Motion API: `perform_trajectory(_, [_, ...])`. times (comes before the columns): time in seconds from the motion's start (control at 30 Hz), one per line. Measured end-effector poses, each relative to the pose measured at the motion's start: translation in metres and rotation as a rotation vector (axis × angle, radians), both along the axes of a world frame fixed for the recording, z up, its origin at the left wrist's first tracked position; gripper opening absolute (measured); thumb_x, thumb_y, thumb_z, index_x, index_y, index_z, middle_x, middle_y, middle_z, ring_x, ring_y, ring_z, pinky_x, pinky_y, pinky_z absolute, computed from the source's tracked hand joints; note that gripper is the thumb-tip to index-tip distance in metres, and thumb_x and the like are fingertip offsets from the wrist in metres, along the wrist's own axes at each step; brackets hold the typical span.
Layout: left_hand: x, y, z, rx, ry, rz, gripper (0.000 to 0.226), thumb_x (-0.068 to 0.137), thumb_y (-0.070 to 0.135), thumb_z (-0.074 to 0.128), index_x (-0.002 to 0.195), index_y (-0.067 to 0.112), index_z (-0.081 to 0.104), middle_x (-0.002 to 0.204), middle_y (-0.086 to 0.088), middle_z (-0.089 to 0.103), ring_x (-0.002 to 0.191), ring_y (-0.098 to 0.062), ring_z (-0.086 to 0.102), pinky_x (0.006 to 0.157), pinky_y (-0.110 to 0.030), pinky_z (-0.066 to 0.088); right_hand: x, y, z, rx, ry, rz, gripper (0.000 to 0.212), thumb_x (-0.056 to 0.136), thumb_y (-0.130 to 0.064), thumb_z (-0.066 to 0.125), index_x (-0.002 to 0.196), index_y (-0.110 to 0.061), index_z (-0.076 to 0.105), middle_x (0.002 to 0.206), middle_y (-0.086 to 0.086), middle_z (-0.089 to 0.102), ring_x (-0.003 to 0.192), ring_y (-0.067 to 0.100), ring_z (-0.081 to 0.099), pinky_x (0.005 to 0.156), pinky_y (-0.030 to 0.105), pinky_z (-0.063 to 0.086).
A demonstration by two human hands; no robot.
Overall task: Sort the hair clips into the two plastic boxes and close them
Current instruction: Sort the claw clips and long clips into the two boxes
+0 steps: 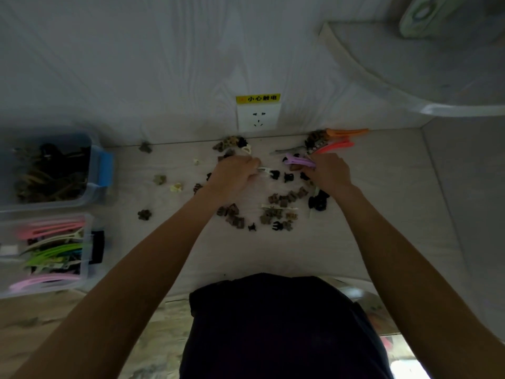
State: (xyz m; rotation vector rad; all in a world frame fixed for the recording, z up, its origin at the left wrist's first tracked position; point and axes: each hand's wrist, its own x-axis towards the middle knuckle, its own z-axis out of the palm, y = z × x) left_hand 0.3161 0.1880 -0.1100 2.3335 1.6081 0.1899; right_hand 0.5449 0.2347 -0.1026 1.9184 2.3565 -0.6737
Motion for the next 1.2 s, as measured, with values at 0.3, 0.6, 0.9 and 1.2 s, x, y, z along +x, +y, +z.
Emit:
perform_trajectory(0.3, [0.023, -0.053, 0.008, -0.007, -0.351, 0.346, 0.028, 0.097, 0.024, 0.044, 0.111, -0.001, 0.048, 0.103, -0.015, 0.050, 0.076, -0.024, 0.052, 0.061, -0.028, 0.037, -0.019, -0.016, 0.000, 0.001, -0.042, 0.123, 0.020, 0.089, -0.023, 0.057, 0.094, -0.004, 0.060, 0.104, 0.018, 0.057, 0.090, 0.032, 0.057, 0.065, 0.032, 0.037])
perform_trajectory(0.6, [0.003, -0.113, 0.014, -0.006, -0.460, 0.615, 0.022, 0.097, 0.014, 0.044, 0.108, -0.005, 0.045, 0.086, -0.006, 0.038, 0.059, -0.015, 0.036, 0.054, -0.029, 0.029, -0.037, -0.039, 0.005, 0.213, 0.046, 0.119, 0.031, 0.097, -0.029, 0.043, 0.106, -0.003, 0.054, 0.105, 0.020, 0.060, 0.089, 0.034, 0.058, 0.064, 0.032, 0.032])
perform_trajectory(0.9, [-0.069, -0.146, 0.049, -0.063, -0.451, 0.695, 0.024, 0.099, 0.024, 0.038, 0.108, 0.004, 0.047, 0.074, -0.004, 0.055, 0.056, -0.009, 0.050, 0.051, -0.025, 0.034, -0.082, -0.060, 0.010, 0.205, 0.352, -0.107, 0.026, 0.096, -0.033, 0.045, 0.078, -0.014, 0.046, 0.073, 0.005, 0.052, 0.067, 0.019, 0.047, 0.058, 0.028, 0.032])
perform_trajectory(1.2, [-0.200, -0.215, 0.085, 0.157, -0.093, 0.703, 0.039, 0.094, 0.027, 0.035, 0.119, 0.002, 0.052, 0.091, -0.021, 0.067, 0.082, -0.036, 0.063, 0.067, -0.041, 0.046, -0.223, -0.110, 0.043, 0.118, 0.487, 0.156, 0.025, 0.096, -0.028, 0.047, 0.094, -0.003, 0.053, 0.072, 0.008, 0.052, 0.065, 0.021, 0.049, 0.057, 0.029, 0.028])
